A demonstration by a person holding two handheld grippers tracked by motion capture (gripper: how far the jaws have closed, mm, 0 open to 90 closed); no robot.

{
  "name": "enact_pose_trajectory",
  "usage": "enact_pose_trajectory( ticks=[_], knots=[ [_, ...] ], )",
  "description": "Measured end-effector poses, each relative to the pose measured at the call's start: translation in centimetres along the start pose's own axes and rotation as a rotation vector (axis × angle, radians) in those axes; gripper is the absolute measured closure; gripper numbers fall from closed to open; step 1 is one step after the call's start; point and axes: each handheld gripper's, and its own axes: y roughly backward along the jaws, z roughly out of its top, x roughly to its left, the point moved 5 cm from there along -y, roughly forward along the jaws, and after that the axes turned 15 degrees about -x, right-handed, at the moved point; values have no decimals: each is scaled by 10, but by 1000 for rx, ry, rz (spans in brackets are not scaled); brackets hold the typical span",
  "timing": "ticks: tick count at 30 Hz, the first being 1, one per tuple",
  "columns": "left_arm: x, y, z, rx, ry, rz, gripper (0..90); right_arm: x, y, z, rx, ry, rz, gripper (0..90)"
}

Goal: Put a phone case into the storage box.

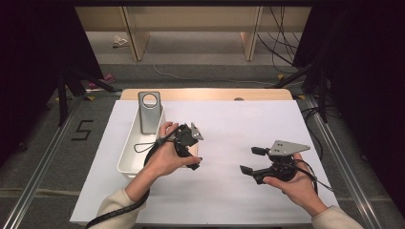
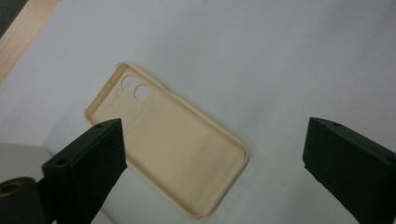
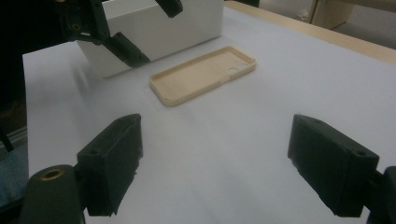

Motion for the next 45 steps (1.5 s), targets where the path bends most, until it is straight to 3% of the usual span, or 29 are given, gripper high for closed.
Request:
enact_pose_trajectory(
  ticks=[2,4,7,9,12,17,26,41,45],
  knots=[
    [2,-1,-4,57,-48,1,125,1,-1,0,0,0,1,188],
    [3,-3,-6,98,-123,-3,151,1,-2,0,0,1,2,188],
    [1,-10,-10,158,-236,-38,159,1,-2,0,5,1,3,188],
    [-2,-15,-14,190,-294,-83,174,1,-3,0,5,1,3,188],
    [-9,-23,-18,234,-318,-141,180,1,-3,0,4,1,2,188],
    [-7,-35,-24,293,-403,-119,208,1,-2,0,5,2,3,188],
    [-4,-49,-41,352,-492,-127,208,0,-2,0,3,0,2,188],
    [0,-55,-44,328,-542,-127,235,0,-2,0,2,1,4,188],
    [-1,-54,-45,333,-528,-145,275,1,-3,0,4,1,8,188]
  ],
)
